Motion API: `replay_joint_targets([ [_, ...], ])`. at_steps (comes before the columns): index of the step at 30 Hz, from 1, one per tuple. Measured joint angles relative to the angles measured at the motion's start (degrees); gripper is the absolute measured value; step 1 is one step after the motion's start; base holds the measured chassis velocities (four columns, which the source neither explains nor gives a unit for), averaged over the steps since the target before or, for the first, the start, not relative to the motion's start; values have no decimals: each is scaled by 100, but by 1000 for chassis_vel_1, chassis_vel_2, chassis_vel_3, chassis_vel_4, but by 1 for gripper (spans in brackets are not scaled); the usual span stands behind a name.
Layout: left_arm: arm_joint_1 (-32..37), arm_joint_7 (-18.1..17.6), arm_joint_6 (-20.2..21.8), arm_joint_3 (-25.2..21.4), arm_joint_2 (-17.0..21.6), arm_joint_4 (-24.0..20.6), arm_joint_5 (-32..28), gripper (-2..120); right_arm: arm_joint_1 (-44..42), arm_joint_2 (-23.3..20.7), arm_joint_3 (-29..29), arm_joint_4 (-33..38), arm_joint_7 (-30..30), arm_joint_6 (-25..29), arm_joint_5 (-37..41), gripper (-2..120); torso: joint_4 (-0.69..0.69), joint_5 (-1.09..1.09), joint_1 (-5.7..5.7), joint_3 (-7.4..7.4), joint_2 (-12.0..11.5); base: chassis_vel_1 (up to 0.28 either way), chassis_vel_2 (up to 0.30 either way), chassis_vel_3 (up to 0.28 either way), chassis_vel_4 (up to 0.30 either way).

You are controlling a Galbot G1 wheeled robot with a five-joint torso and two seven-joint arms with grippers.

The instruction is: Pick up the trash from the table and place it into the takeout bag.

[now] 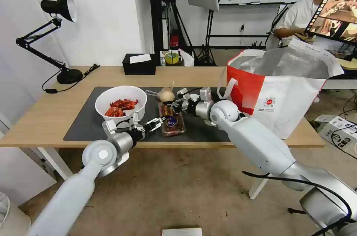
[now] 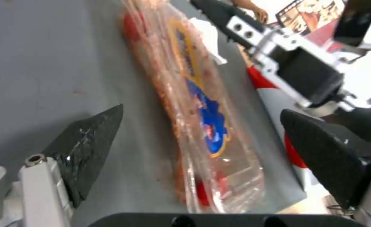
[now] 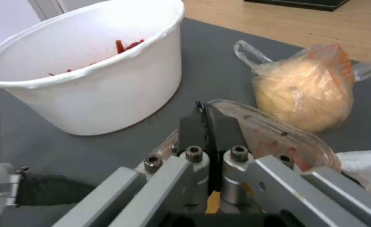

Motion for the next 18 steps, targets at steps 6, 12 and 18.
replay_joint_targets([
  [6, -127, -183, 48, 130, -47, 120, 92, 100, -19, -9, 27, -25, -2, 0, -3, 0, 0, 0, 0, 0, 0, 0, 0, 0, 0],
  [12, -296, -348, 62, 250, -103, 196, 104, 100, -5, 21, 38, -104, -21, 15, -12, 0, 0, 0, 0, 0, 0, 0, 0, 0, 0],
  [18, -415, -433, 68, 366, -112, 278, 101, 100, 23, 30, 60, -163, -34, 32, -14, 0, 0, 0, -1, -1, 0, 0, 0, 0, 0],
])
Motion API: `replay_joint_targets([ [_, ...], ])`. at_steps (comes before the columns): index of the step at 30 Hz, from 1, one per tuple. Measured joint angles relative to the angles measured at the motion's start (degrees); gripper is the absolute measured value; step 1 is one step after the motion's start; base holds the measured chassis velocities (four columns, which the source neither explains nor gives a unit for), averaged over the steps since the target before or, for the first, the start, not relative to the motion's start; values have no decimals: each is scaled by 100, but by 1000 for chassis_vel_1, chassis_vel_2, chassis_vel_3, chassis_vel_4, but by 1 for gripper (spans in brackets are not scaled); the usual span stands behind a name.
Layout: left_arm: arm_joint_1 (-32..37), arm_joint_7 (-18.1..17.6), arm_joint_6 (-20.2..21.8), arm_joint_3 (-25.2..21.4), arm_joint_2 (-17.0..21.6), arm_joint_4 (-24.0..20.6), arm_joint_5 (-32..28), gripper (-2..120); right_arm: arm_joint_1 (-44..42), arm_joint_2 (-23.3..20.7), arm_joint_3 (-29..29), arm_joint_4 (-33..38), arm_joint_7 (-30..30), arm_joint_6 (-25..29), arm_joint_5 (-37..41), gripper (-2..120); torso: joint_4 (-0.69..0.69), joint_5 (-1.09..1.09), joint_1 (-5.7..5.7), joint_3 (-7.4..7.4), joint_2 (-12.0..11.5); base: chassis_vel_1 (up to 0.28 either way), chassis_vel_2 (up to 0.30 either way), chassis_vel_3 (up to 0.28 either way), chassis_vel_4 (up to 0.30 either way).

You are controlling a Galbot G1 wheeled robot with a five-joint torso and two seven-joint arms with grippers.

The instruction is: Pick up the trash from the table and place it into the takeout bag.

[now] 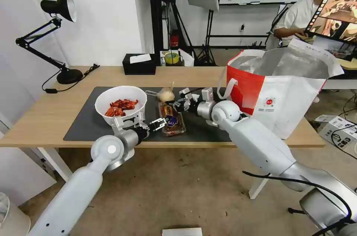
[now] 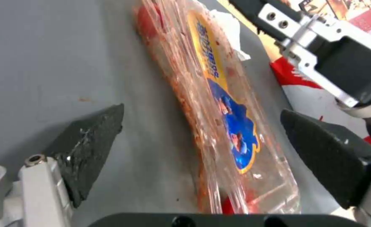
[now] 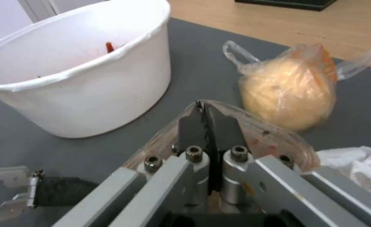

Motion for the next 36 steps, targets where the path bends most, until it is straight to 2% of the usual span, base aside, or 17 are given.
replay_joint_targets([
  [13, -113, -102, 79, 110, -24, 29, -27, 99, 6, -6, 16, 3, -5, 13, 0, 0, 0, 0, 1, 0, 0, 0, 0, 0, 0],
  [20, -121, -116, 122, 142, -8, 15, -81, 73, -27, -16, 23, 7, -5, 19, 0, 0, -1, -1, 1, 2, 0, 0, 0, 0, 0],
  [21, -121, -116, 122, 142, -8, 15, -81, 73, -27, -16, 23, 7, -5, 19, 0, 0, -1, -1, 1, 2, 0, 0, 0, 0, 0],
  [23, -127, -117, 144, 156, 2, 14, -94, 61, -34, -17, 28, 5, -5, 23, 0, 0, -1, -2, 0, 2, 0, 0, 0, 0, 0],
  [24, -127, -117, 144, 156, 2, 14, -94, 61, -34, -17, 28, 5, -5, 23, 0, 0, -1, -2, 0, 2, 0, 0, 0, 0, 0],
  [27, -156, -119, 144, 176, 12, 14, -105, 48, -40, -16, 31, 4, -5, 28, 0, 0, -1, -1, 1, 2, 0, 0, 0, 0, 0],
  [28, -156, -119, 144, 176, 12, 14, -105, 48, -40, -16, 31, 4, -5, 28, 0, 0, -1, -1, 1, 2, 0, 0, 0, 0, 0],
  [31, -175, -122, 137, 192, 23, 13, -108, 33, -44, -15, 34, 4, -5, 31, 0, 0, -1, -1, 1, 2, 0, 0, 0, 0, 0],
  [32, -175, -122, 137, 192, 23, 13, -108, 33, -44, -15, 34, 4, -5, 31, 0, 0, -1, -1, 1, 2, 0, 0, 0, 0, 0],
  [36, -181, -123, 117, 199, 50, -13, -112, 15, -56, -16, 36, 2, -6, 32, 1, 0, -1, -1, 1, 1, 0, 0, 0, 0, 0],
])
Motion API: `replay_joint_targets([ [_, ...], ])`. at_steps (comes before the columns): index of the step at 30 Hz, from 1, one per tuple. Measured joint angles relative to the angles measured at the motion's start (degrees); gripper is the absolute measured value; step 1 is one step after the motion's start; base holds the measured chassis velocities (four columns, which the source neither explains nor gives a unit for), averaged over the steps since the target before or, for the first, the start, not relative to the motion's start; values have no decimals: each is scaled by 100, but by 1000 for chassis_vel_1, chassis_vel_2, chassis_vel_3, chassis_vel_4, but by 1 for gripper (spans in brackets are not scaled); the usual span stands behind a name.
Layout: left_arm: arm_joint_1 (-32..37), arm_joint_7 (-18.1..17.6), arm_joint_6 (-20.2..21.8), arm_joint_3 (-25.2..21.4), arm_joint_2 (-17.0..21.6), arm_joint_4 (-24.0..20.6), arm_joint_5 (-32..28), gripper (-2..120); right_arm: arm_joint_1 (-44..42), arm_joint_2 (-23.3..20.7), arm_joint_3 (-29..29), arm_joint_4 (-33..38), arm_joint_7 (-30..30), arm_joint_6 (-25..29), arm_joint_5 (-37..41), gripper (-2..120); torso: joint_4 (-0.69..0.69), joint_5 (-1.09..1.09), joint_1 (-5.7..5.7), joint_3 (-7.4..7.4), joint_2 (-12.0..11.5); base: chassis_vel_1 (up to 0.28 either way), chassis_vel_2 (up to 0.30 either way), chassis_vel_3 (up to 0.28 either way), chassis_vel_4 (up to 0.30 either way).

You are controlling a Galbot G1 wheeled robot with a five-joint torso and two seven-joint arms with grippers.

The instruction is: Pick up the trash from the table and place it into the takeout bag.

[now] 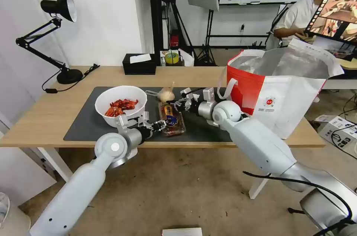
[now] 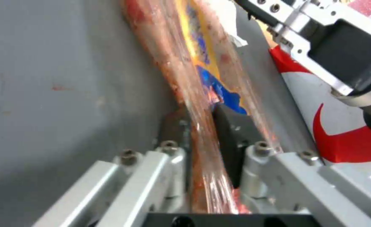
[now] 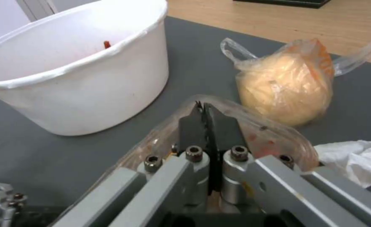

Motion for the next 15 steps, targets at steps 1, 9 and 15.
replay_joint_targets([
  [1, 0, 0, 0, 0, 0, 0, 0, 15, 0, 0, 0, 0, 0, 0, 0, 0, 0, 0, 0, 0, 0, 0, 0, 0, 0],
  [9, 10, 6, -26, 0, 43, -46, 4, 0, -18, 27, -4, -32, -5, 0, -9, 0, 0, 0, 0, 0, 0, 0, 0, 0, 0],
  [15, 17, 6, -34, 0, 57, -89, 12, 0, -45, 47, -5, -93, -8, -1, -14, 0, 0, 1, 0, 0, 0, 0, 0, 0, 0],
])
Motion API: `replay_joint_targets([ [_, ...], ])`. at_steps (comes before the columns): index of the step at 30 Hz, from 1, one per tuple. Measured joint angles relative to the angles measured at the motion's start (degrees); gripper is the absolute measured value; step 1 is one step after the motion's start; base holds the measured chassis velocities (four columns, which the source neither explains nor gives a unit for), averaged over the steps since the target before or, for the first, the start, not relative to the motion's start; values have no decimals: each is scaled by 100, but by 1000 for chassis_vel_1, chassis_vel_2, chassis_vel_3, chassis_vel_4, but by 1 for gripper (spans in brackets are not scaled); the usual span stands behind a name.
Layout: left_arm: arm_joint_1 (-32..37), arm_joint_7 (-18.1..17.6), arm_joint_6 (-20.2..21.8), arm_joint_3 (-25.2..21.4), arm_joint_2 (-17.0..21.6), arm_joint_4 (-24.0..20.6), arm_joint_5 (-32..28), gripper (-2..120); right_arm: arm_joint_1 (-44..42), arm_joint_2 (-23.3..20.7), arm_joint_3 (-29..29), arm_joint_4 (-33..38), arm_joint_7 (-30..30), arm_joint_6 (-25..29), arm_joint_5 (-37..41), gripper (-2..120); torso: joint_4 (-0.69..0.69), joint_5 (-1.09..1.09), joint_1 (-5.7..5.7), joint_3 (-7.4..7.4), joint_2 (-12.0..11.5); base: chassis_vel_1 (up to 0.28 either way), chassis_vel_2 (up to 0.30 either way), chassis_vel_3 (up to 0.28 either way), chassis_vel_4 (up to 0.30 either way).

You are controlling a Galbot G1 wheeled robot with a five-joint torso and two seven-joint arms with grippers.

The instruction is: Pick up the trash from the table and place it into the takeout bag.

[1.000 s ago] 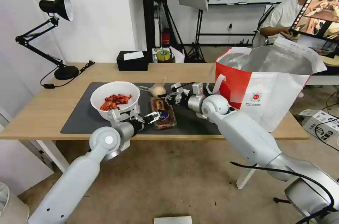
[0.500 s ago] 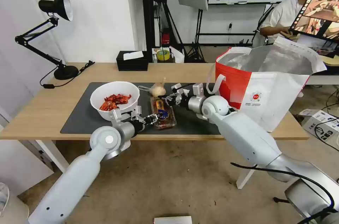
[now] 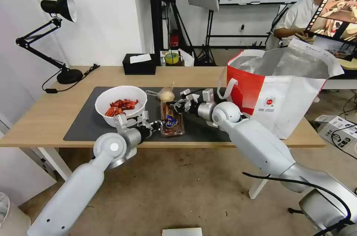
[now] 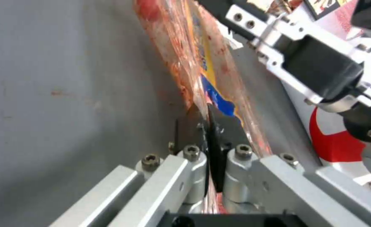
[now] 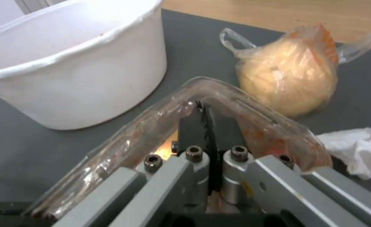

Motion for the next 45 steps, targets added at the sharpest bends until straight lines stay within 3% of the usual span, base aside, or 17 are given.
replay_joint_targets([
  [12, 57, 1, -17, -13, 23, -81, 5, 0, -95, -66, 145, 235, -21, 23, 67, 0, 0, 0, 0, 0, 0, 0, 0, 0, 0],
  [23, 77, -34, -27, -92, 73, -244, -75, 0, -588, -610, 562, 1659, 424, 207, 482, 0, 0, 0, 0, 0, 1, 0, 0, 0, 0],
  [33, 92, -120, -59, -157, 113, -445, -184, 0, -2243, -1393, 1553, 3293, 1399, 914, 602, 0, 0, 1, 0, -1, 1, 0, 0, 0, 0],
  [43, 52, -144, -152, -150, 167, -577, -285, 0, -4161, -1940, 2808, 4309, 1522, 1328, 343, 0, -1, 0, -1, -1, 1, 0, 0, 0, 0],
  [45, 49, -145, -156, -162, 165, -622, -305, 0, -4621, -1998, 3073, 4492, 1528, 1428, 242, 9, -2, 1, -1, 0, 2, 0, 0, 0, 0],
])
